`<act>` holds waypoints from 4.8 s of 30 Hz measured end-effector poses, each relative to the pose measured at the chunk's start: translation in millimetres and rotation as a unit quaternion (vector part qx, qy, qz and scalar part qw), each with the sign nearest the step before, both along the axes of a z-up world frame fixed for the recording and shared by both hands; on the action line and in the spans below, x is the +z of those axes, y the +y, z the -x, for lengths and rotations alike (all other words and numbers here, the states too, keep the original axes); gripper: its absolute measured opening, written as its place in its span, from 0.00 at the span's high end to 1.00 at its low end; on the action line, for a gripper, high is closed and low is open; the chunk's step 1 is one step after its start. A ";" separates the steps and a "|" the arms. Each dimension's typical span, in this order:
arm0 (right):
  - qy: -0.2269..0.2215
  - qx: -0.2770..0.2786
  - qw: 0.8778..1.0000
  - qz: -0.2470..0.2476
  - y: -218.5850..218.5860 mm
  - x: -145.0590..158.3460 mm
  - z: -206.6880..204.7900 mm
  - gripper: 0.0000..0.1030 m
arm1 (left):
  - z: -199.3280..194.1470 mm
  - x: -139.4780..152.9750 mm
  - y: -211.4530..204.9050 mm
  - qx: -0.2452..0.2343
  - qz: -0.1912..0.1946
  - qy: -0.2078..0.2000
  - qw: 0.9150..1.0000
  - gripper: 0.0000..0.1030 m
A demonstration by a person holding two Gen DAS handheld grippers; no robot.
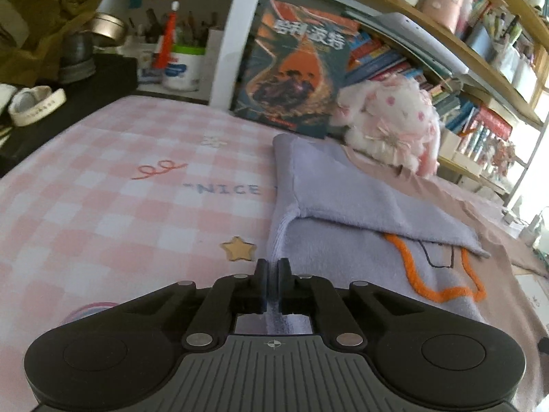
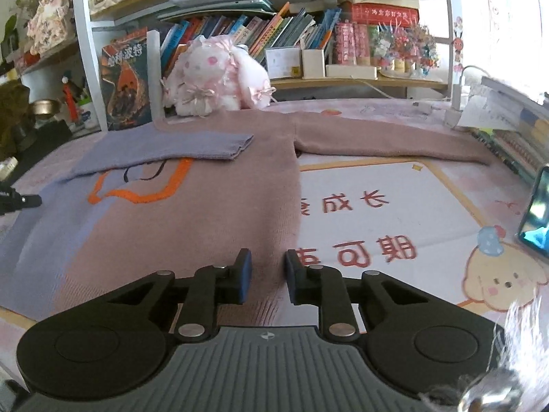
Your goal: Fold clothes
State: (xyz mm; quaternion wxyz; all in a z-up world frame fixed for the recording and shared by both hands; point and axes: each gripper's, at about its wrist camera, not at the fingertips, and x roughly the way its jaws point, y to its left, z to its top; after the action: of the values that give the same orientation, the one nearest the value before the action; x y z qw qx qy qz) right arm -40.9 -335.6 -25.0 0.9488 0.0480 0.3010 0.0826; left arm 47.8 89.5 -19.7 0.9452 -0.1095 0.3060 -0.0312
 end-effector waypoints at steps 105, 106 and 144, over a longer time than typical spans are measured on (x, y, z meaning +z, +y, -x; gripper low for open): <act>0.014 -0.188 0.958 -0.216 -177.0 60.3 -199.1 0.95 | 22.3 4.1 -140.8 -0.242 -0.170 -0.083 0.952 0.21; 0.005 -0.172 0.962 -0.214 -167.8 71.4 -198.2 0.95 | 21.9 4.1 -140.4 -0.240 -0.169 -0.082 0.952 0.21; 0.066 0.157 0.974 -0.153 213.6 103.9 -236.4 0.93 | 21.9 9.4 -125.4 -0.214 -0.126 -0.097 0.964 0.21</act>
State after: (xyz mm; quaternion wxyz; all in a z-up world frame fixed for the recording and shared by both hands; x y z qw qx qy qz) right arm 195.5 -121.9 78.9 0.8836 0.1498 0.3505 0.2719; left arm 25.9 -35.9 -10.3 0.9477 0.0823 0.2305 -0.2047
